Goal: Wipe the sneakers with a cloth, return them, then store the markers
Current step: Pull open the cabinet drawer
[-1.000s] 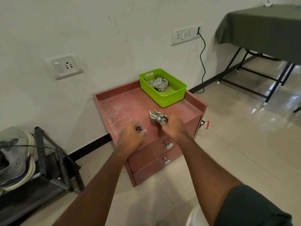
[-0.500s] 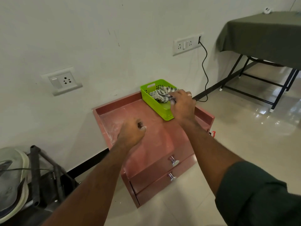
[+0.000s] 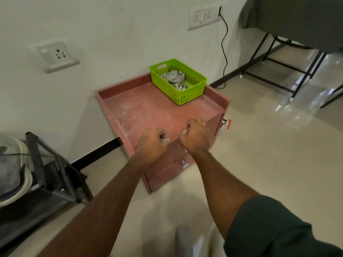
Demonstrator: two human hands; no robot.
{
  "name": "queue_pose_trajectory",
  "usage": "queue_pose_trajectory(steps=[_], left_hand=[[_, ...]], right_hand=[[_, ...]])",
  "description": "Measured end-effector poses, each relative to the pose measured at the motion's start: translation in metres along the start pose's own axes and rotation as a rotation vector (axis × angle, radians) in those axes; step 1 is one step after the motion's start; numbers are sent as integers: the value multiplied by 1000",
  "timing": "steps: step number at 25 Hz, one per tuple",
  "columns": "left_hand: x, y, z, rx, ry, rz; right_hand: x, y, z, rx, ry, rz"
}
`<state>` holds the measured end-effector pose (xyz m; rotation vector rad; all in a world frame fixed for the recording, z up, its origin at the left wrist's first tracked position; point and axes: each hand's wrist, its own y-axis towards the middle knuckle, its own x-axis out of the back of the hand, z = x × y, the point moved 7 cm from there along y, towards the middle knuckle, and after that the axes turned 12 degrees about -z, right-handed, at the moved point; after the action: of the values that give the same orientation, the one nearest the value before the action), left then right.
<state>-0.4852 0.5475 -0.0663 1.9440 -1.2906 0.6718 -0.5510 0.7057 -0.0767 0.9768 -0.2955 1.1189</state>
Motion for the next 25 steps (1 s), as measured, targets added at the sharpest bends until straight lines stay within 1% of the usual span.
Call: queue_pose_trajectory(steps=[1, 2, 3, 4, 5, 7, 10, 13, 16, 17, 18, 20, 21, 22, 23, 24, 25], left_hand=[[1, -19, 2, 9, 11, 24], [3, -35, 4, 27, 27, 47], [5, -48, 7, 48, 52, 65], [8, -60, 8, 64, 79, 79], [12, -67, 9, 67, 102, 89], [15, -79, 12, 44, 138, 122], [13, -86, 24, -7, 176, 193], [9, -91, 30, -58, 203, 239], [3, -91, 30, -84, 205, 249], [2, -90, 31, -73, 211, 253], [1, -91, 32, -68, 220, 257], [-1, -92, 32, -76, 231, 262], [-2, -93, 31, -86, 223, 261], [-1, -96, 31, -98, 217, 265], [1, -100, 33, -115, 222, 274], [5, -105, 36, -132, 231, 290], [10, -112, 42, -138, 234, 304]], right_hand=[[-7, -19, -10, -40, -79, 136], [-17, -36, -19, -66, -189, 316], [-28, -52, -27, -59, -305, 485], [-35, -65, -32, -34, -409, 613], [-41, -73, -34, -6, -481, 693], [-51, -82, -35, 86, -563, 756], [-65, -86, -44, 237, -689, 759], [-69, -83, -48, 249, -675, 655], [-61, -89, -47, 288, -700, 580], [-56, -93, -48, 254, -687, 572], [-49, -97, -49, 170, -649, 571], [-30, -105, -44, -51, -560, 566], [-19, -111, -34, -84, -560, 542], [-10, -118, -21, -45, -571, 489], [-1, -127, -4, 39, -550, 409], [7, -140, 13, 129, -475, 342], [12, -155, 28, 212, -380, 309]])
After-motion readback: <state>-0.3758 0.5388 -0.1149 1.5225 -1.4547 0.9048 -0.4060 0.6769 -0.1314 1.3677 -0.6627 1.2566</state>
